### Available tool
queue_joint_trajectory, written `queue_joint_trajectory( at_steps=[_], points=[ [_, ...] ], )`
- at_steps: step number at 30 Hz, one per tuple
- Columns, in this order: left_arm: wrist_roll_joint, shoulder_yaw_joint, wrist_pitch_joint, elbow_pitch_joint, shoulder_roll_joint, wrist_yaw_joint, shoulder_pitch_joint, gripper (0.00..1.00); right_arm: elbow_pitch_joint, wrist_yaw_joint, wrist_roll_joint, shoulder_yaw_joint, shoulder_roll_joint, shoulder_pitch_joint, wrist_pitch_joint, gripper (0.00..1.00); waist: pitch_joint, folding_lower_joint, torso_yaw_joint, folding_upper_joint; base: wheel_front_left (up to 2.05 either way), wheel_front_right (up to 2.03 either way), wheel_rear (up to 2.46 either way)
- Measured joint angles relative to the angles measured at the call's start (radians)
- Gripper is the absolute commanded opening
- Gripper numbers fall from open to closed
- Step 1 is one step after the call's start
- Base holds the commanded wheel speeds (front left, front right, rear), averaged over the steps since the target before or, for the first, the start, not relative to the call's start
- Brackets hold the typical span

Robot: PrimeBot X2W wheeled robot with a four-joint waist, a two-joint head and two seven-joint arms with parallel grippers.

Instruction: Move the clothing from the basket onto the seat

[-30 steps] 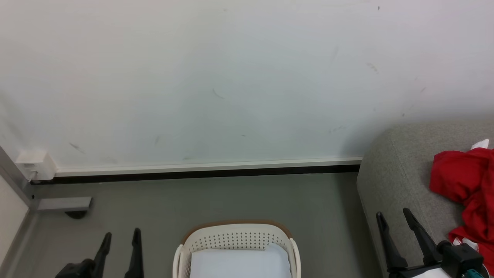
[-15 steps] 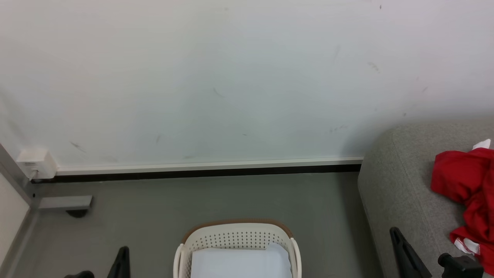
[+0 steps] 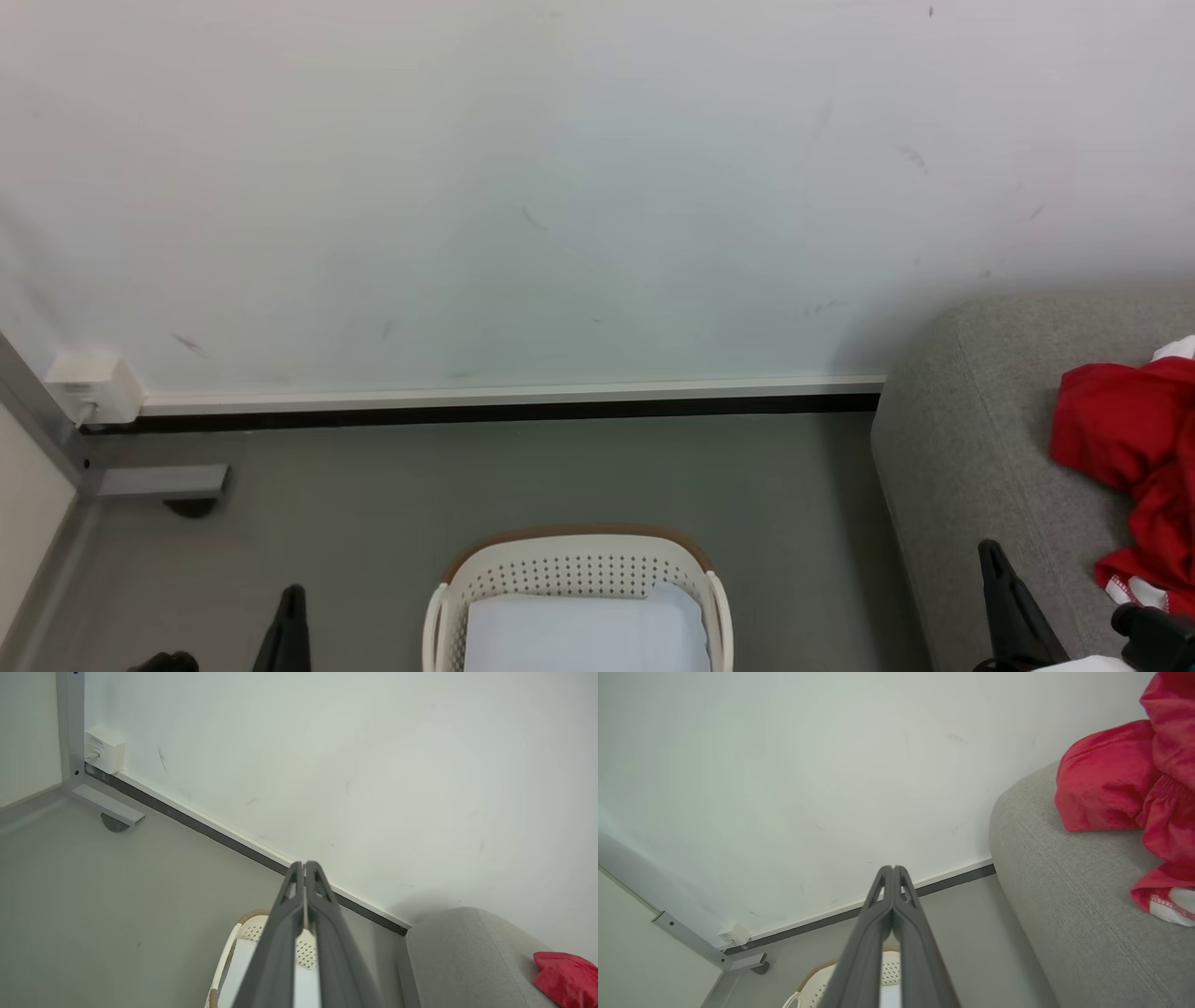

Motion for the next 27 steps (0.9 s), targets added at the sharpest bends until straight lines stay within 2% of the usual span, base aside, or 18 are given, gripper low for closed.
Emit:
queue_joint_trajectory(
  at_steps=[27],
  points=[
    [-0.379,0.004,0.097,-0.035,0.001,-0.008,-0.028,0.00,-0.027,0.000,0.325,-0.085,0.027,-0.011,0.096,0.00,0.015,0.0000,0.015,0.0000,0.00,0.00,0.00]
  ],
)
